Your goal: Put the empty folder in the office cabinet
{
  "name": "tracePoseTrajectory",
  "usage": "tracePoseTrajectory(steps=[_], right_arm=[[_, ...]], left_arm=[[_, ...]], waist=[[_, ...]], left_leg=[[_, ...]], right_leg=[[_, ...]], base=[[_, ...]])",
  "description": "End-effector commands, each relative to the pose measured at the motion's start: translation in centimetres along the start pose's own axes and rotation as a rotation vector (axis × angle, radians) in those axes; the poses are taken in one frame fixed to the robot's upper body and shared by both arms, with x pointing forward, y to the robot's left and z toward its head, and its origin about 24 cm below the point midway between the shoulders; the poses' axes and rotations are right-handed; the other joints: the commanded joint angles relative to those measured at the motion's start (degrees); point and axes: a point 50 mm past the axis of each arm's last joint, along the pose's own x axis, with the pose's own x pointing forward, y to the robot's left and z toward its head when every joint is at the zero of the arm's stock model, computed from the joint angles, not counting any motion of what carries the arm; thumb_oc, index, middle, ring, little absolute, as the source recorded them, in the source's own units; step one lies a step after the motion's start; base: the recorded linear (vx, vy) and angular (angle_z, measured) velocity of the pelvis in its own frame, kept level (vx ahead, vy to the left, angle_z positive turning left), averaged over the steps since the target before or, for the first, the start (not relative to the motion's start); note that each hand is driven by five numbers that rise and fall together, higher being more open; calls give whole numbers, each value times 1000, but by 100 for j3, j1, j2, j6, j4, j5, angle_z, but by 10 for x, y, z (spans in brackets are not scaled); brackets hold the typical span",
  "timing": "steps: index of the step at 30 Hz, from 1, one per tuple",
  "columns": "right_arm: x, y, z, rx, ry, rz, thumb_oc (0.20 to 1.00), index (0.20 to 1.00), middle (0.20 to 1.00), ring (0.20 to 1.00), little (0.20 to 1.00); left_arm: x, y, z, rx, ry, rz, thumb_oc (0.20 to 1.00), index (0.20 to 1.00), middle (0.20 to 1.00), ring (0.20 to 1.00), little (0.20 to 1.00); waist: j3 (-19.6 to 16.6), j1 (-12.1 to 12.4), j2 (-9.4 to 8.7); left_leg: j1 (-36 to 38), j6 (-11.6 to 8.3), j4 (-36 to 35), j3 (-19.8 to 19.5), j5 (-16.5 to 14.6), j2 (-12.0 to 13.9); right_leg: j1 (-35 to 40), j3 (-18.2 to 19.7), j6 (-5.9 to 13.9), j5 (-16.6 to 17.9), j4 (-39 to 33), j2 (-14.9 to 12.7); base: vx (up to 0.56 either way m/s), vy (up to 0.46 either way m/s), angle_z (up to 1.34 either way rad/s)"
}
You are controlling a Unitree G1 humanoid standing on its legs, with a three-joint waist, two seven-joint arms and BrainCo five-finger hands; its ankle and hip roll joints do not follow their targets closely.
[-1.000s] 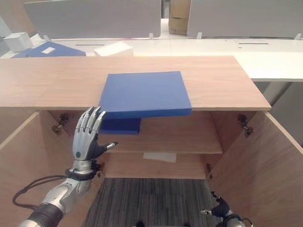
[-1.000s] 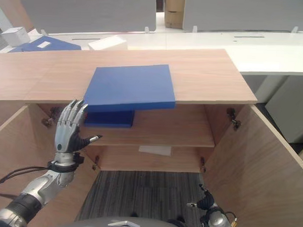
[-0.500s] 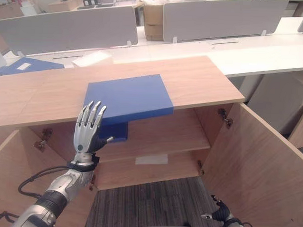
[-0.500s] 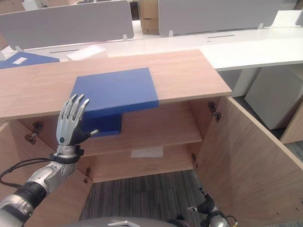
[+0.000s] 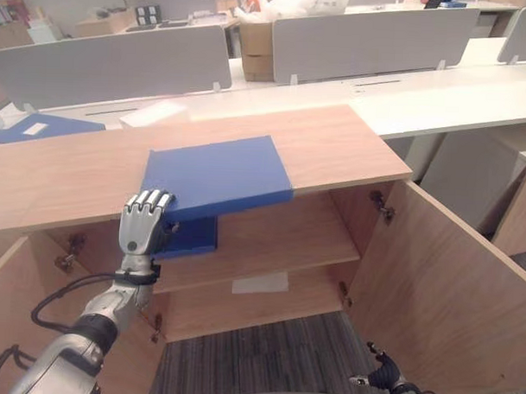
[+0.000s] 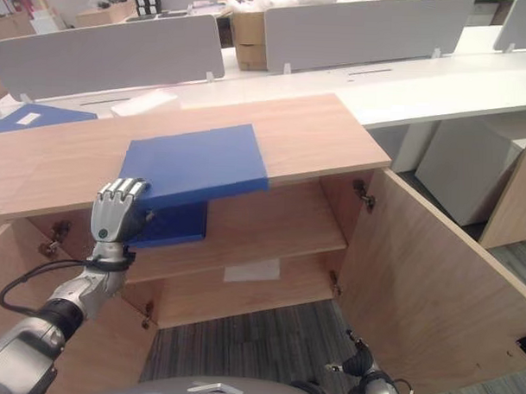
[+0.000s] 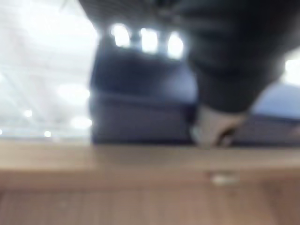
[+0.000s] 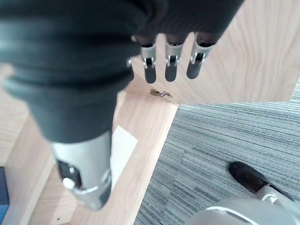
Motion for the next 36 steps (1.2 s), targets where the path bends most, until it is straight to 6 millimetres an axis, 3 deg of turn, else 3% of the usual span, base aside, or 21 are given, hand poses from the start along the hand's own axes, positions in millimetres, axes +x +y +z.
tracePoseTrajectory(steps=[1, 8, 14, 17, 21, 22, 24, 25, 28, 34, 36], right_arm=[[10, -20, 23, -80, -72, -24, 1000, 1000, 1000, 1000, 1000], [10, -25, 30, -64, -126, -71, 1000, 1000, 1000, 1000, 1000], [10, -33, 43, -17, -190, -84, 1000, 1000, 1000, 1000, 1000], [6, -39, 87, 74, -328, -58, 1000, 1000, 1000, 1000, 1000], [-1, -39, 106, 90, -396, -34, 1000, 1000, 1000, 1000, 1000], [-7, -38, 120, 100, -451, -16, 1000, 1000, 1000, 1000, 1000], [-11, -39, 127, 112, -479, -2, 1000, 1000, 1000, 1000, 1000], [-20, -44, 145, 120, -552, 13, 1000, 1000, 1000, 1000, 1000], [-31, -51, 163, 146, -638, 5, 1000, 1000, 1000, 1000, 1000], [-55, -70, 193, 236, -824, -39, 1000, 1000, 1000, 1000, 1000], [-63, -76, 201, 268, -878, -39, 1000, 1000, 1000, 1000, 1000]], left_arm=[[28, 11, -6, 11, 18, 55, 200, 200, 200, 200, 200], [38, 25, 3, -84, -46, 164, 200, 200, 200, 200, 200], [62, 72, 15, -346, -108, 276, 200, 200, 200, 200, 200], [70, 131, 30, -657, -165, 354, 200, 200, 200, 200, 200], [63, 144, 33, -784, -172, 349, 200, 200, 200, 200, 200], [56, 149, 35, -866, -169, 318, 200, 200, 200, 200, 200], [51, 148, 38, -895, -173, 286, 200, 200, 200, 200, 200], [38, 144, 38, -1032, -158, 208, 200, 200, 200, 200, 200], [24, 136, 39, -1123, -162, 133, 200, 200, 200, 200, 200], [-3, 119, 42, -1438, -169, -6, 200, 200, 200, 200, 200], [-10, 114, 40, -1470, -160, -22, 200, 200, 200, 200, 200]], waist=[[274, -69, -148], [283, -17, -142], [323, 112, -169], [389, 210, -262], [400, 232, -305], [395, 263, -336], [394, 286, -348], [389, 347, -363], [397, 421, -378], [429, 547, -396], [418, 574, -413]], left_leg=[[62, 54, 3, -243, -836, -66], [61, 50, 3, -280, -837, -72], [47, 51, 3, -377, -831, -65], [-13, 29, 3, -502, -758, -33], [-25, 30, 3, -561, -732, -26], [-43, 27, 3, -612, -708, -32], [-54, 26, 3, -637, -695, -35], [-86, 27, 3, -685, -669, -49], [-117, 38, 3, -721, -649, -64], [-153, 50, 3, -769, -620, -89], [-159, 49, 3, -765, -617, -101]], right_leg=[[258, 167, 101, -515, 32, 95], [280, 117, 98, -525, 32, 89], [303, 21, 85, -546, 32, 73], [300, -68, 63, -542, 42, 47], [317, -113, 61, -547, 48, 35], [321, -135, 73, -538, 43, 28], [321, -146, 83, -534, 43, 22], [307, -176, 94, -515, 41, 13], [278, -205, 98, -483, 36, 4], [254, -255, 105, -419, 22, -18], [250, -269, 115, -401, 15, -27]], base=[[-8, 16, -15], [-10, 6, -4], [-40, -10, 4], [-77, -31, 13], [-24, -18, 12], [-7, -13, 9], [-21, -5, 10], [-36, 3, 10], [-46, 17, 2], [-25, 14, 1], [0, 0, 0]])
